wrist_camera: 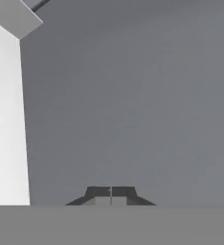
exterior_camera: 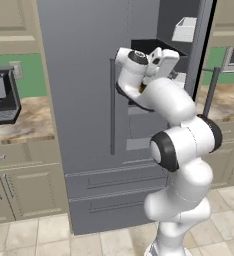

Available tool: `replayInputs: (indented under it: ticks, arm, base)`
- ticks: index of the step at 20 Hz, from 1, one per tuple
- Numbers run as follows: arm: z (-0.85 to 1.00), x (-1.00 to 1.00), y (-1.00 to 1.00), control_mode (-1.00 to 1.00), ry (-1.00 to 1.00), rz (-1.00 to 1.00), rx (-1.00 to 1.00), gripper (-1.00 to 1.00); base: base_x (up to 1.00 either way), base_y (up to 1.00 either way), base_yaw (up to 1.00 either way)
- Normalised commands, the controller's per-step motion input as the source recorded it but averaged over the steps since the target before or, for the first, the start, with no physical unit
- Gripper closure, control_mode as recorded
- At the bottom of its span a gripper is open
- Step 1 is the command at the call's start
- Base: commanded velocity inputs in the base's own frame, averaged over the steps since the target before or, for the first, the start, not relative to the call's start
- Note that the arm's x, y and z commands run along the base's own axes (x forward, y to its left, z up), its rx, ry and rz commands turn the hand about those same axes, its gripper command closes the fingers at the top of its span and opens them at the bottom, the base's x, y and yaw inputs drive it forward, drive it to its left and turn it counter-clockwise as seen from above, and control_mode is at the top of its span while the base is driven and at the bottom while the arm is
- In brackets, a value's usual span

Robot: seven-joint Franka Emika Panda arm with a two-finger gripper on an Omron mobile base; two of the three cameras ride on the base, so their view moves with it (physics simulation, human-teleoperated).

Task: Open the fridge, remove the banana, squash, and chicken drumstick, and place them on any counter.

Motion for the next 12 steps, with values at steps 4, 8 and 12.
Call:
replayInputs:
  ticks: [4,8,12]
  arm:
    - [-0.07,-0.02,-0.94,-1.0,0.0,-0.07,-0.01,1.0]
    - [-0.19,-0.4,-1.0,-1.0,0.0,-0.06,0.0,1.0]
    - [-0.13,-0.6,-1.0,-1.0,0.0,-0.06,0.0,1.0]
  base:
    - [0.0,0.0,0.0]
    - [0.0,0.0,0.0]
    - [0.0,0.0,0.0]
